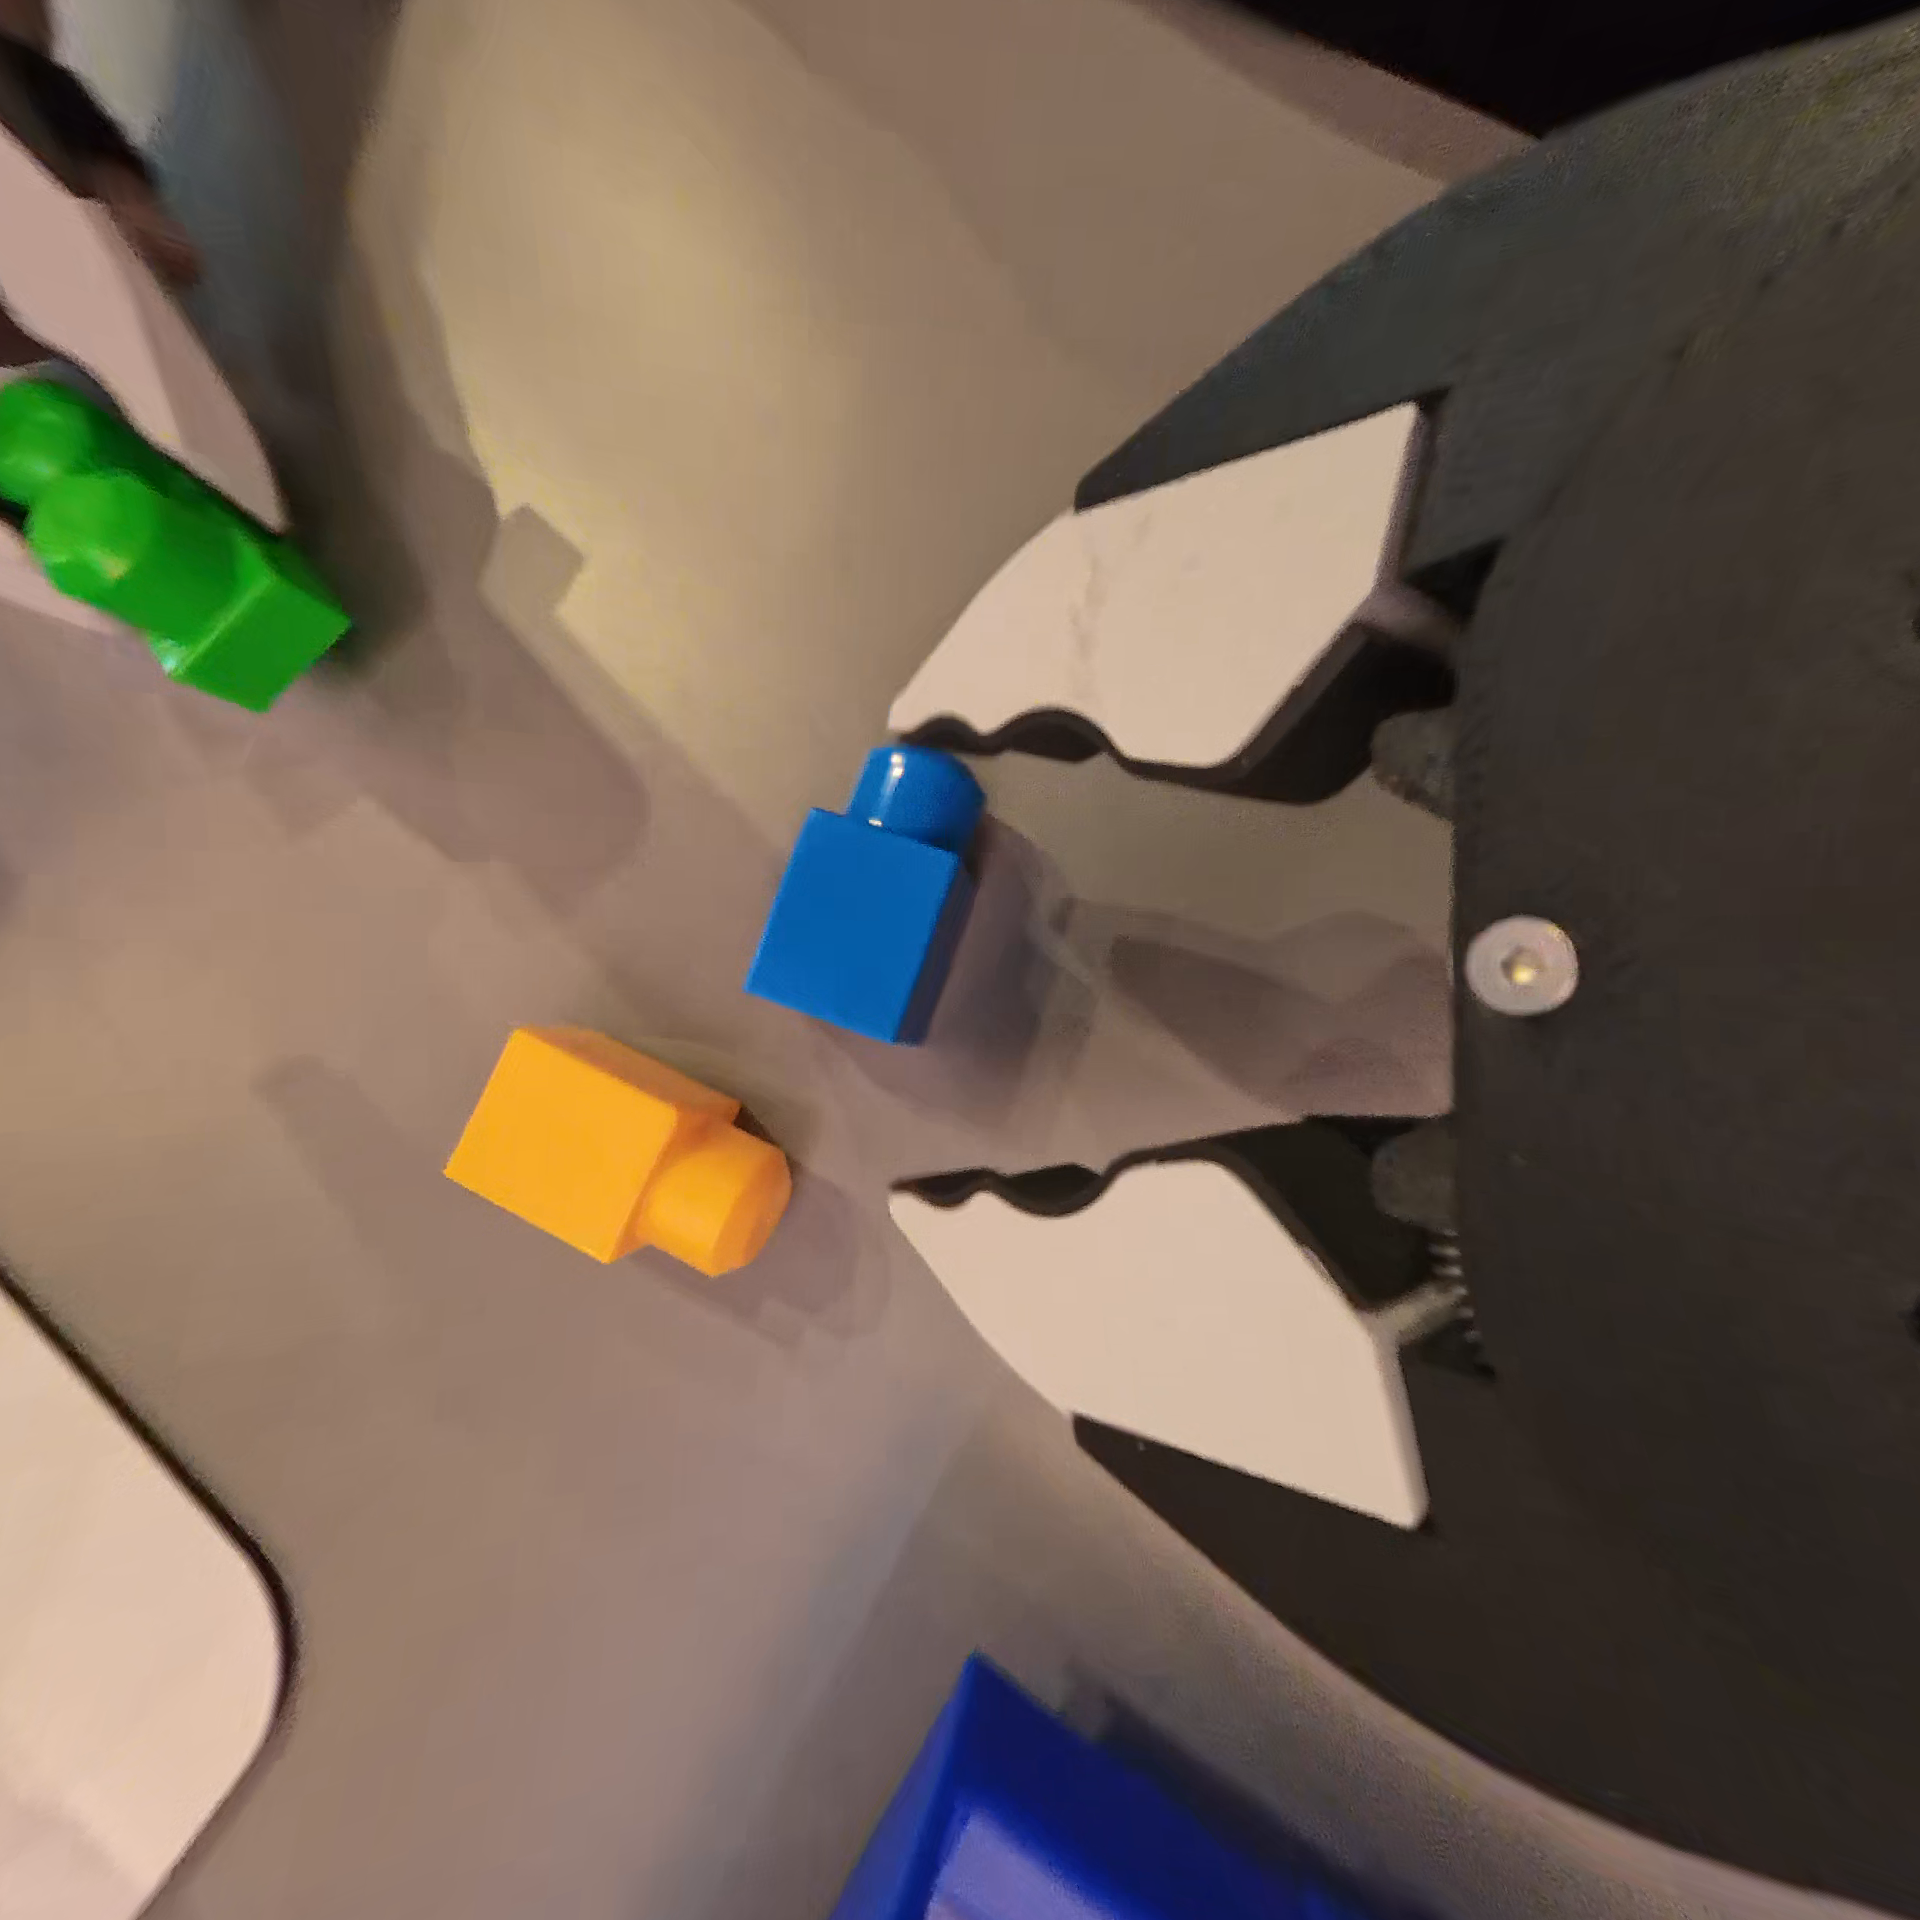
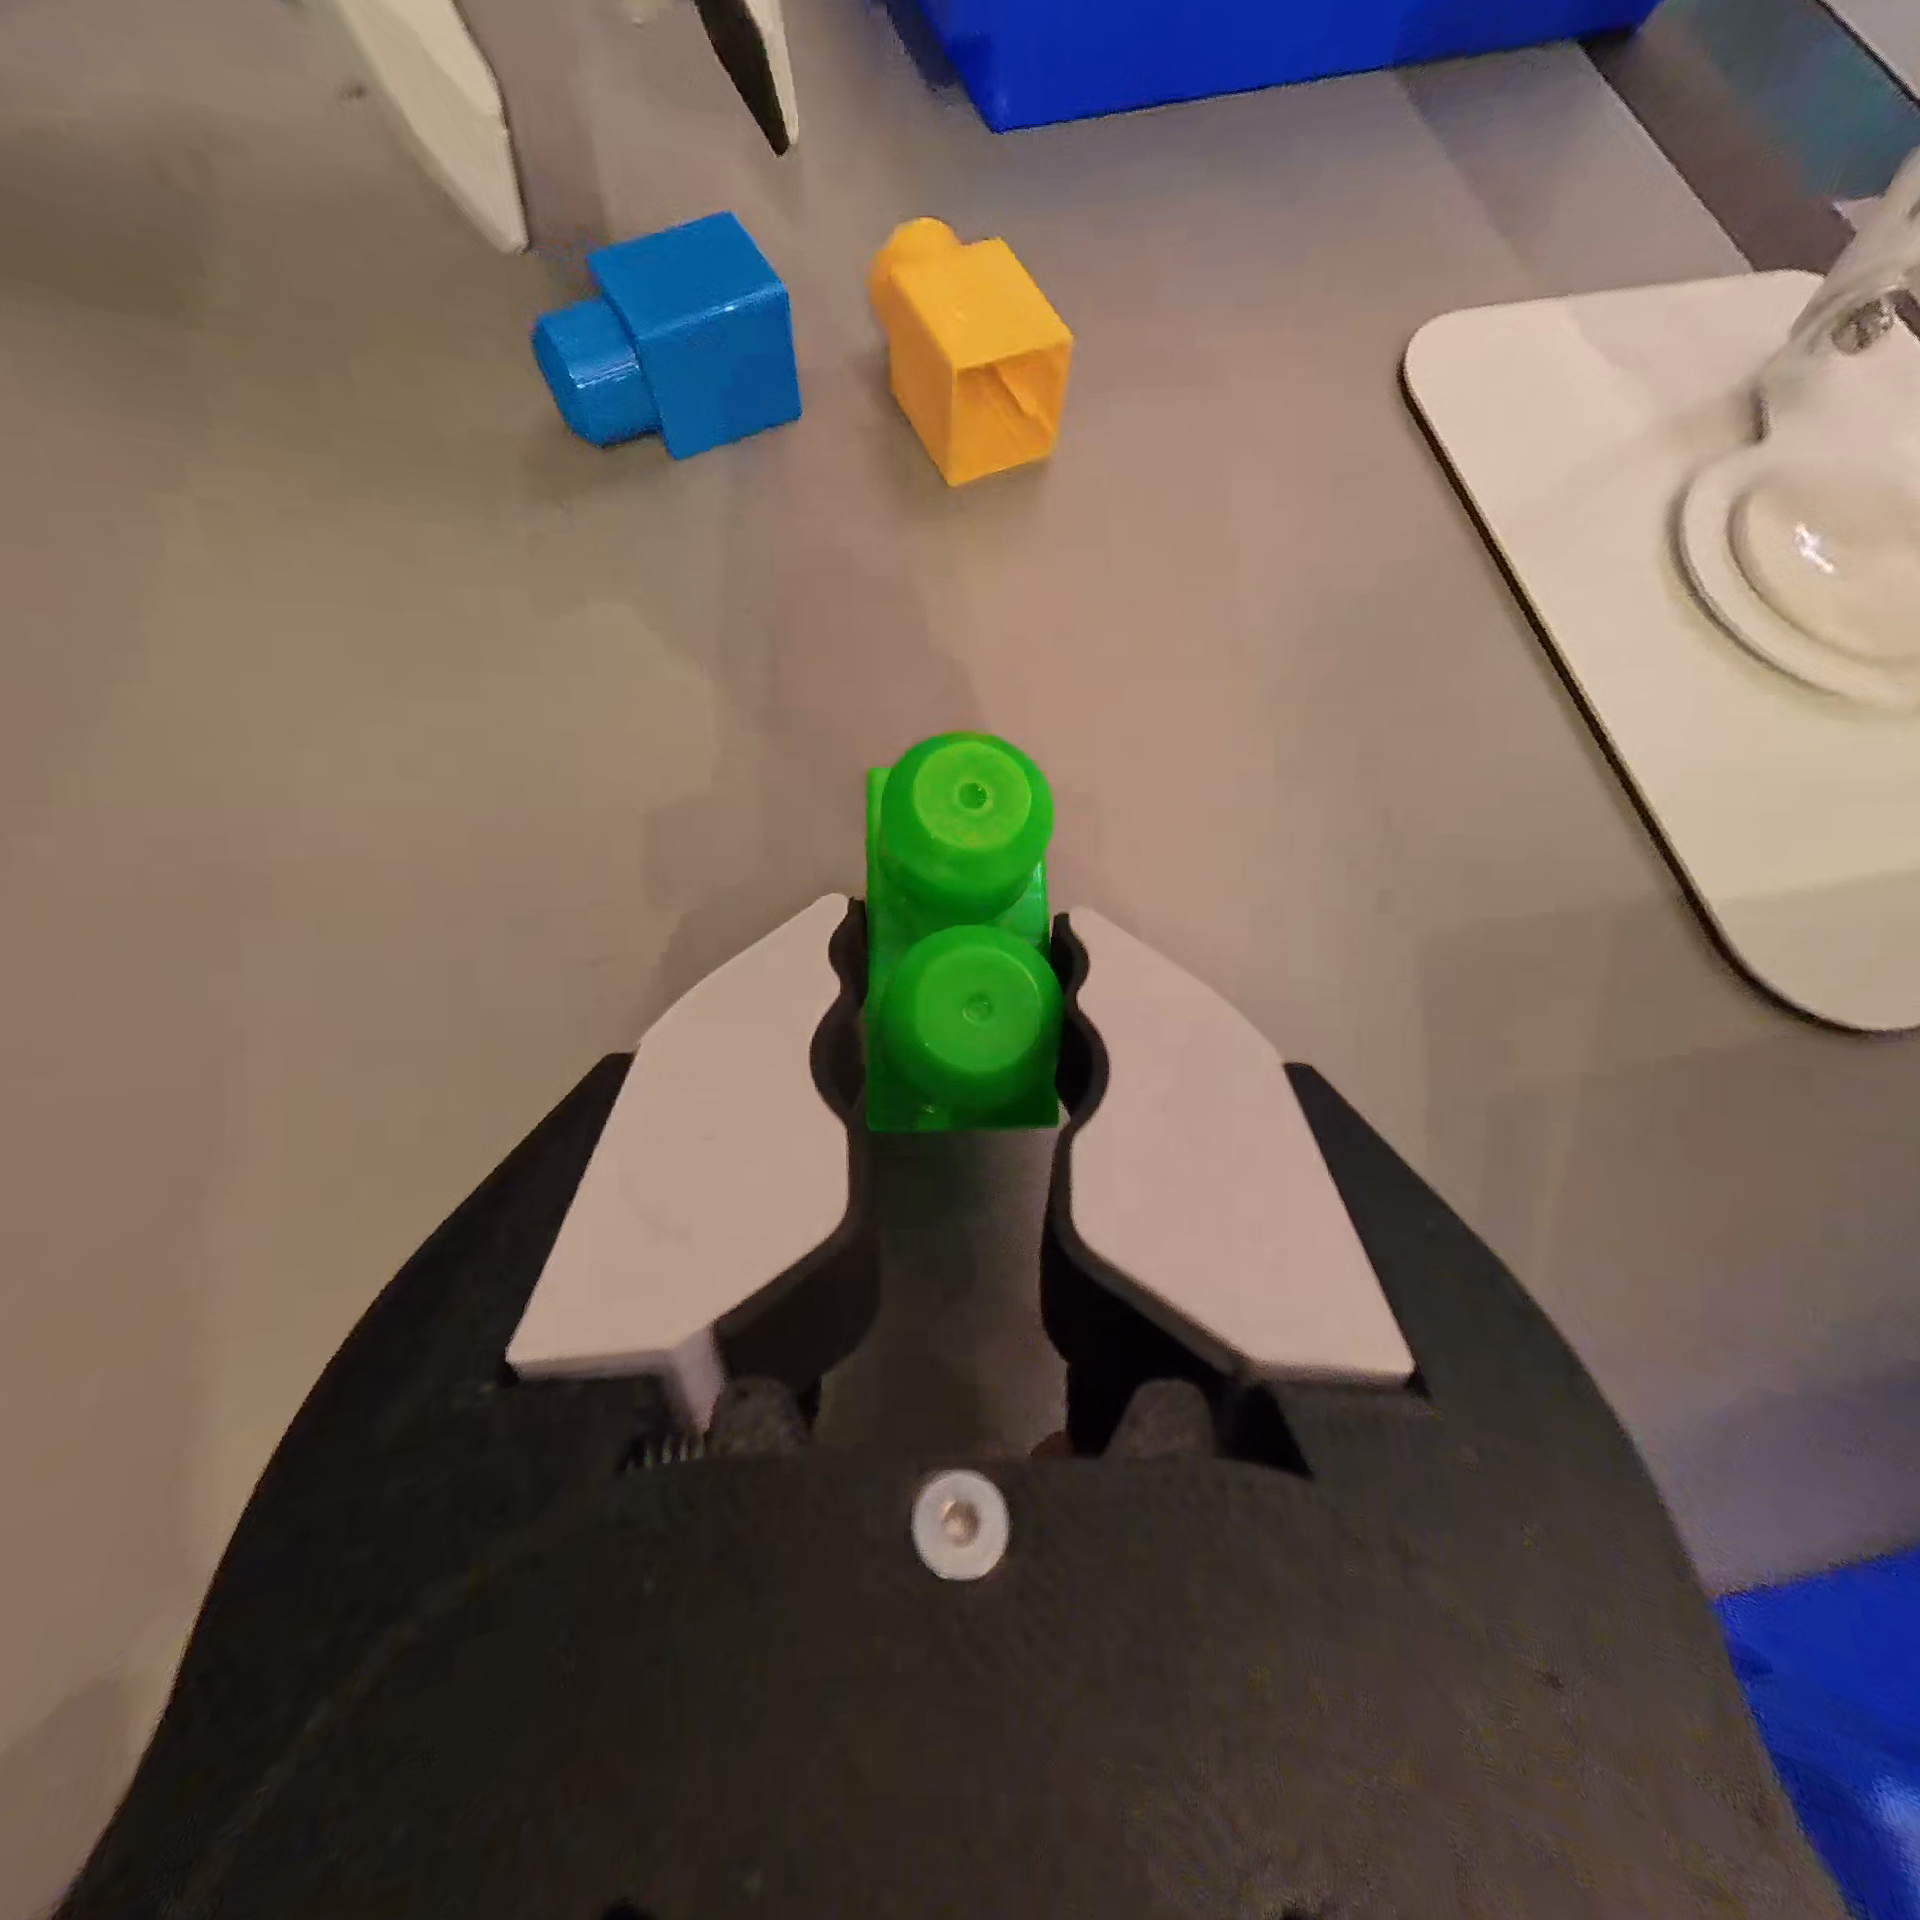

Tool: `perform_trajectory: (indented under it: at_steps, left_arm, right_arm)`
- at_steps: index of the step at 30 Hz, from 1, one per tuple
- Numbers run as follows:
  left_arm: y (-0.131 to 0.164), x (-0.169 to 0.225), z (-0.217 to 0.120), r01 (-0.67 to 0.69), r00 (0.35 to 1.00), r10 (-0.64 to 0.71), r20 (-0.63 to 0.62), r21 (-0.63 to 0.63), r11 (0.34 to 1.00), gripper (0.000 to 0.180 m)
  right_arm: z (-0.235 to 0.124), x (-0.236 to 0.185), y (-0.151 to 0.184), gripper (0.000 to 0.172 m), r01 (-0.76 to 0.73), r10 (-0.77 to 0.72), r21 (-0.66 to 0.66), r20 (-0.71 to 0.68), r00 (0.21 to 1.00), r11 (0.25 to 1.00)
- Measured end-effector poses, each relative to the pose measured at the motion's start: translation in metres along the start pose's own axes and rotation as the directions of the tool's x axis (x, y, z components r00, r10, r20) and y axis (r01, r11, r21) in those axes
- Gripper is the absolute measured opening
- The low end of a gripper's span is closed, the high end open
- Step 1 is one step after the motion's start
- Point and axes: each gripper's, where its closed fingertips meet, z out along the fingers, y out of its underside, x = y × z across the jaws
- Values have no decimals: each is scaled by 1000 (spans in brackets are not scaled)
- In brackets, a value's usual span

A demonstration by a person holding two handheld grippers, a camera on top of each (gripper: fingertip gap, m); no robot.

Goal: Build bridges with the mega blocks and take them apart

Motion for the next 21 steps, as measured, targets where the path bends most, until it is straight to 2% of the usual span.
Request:
perform_trajectory:
  at_steps: [4, 7, 13, 20, 21]
  left_arm:
    - [-6, 10, 11, 139, 987, -144, 72, 76, 987, 94]
    - [-2, 2, 20, 141, 971, -155, 181, 87, 986, 102]
    - [-4, -2, 26, 105, 962, -120, 244, 74, 992, 100]
    - [3, 7, 35, 137, 967, -145, 209, 53, 989, 98]
    - [3, 7, 35, 138, 966, -146, 213, 52, 989, 98]
  right_arm:
    - [2, 0, 7, 34, 14, -14, -19, -5, 1000, 1000]
    - [6, -3, 10, 34, 40, -40, -35, 6, 999, 999]
    - [0, 2, 10, 34, 44, -46, -40, -30, 999, 998]
    - [1, 3, 21, 35, 5, -5, -81, -3, 1000, 997]
    - [0, 4, 22, 41, 7, -7, -89, -2, 1000, 996]
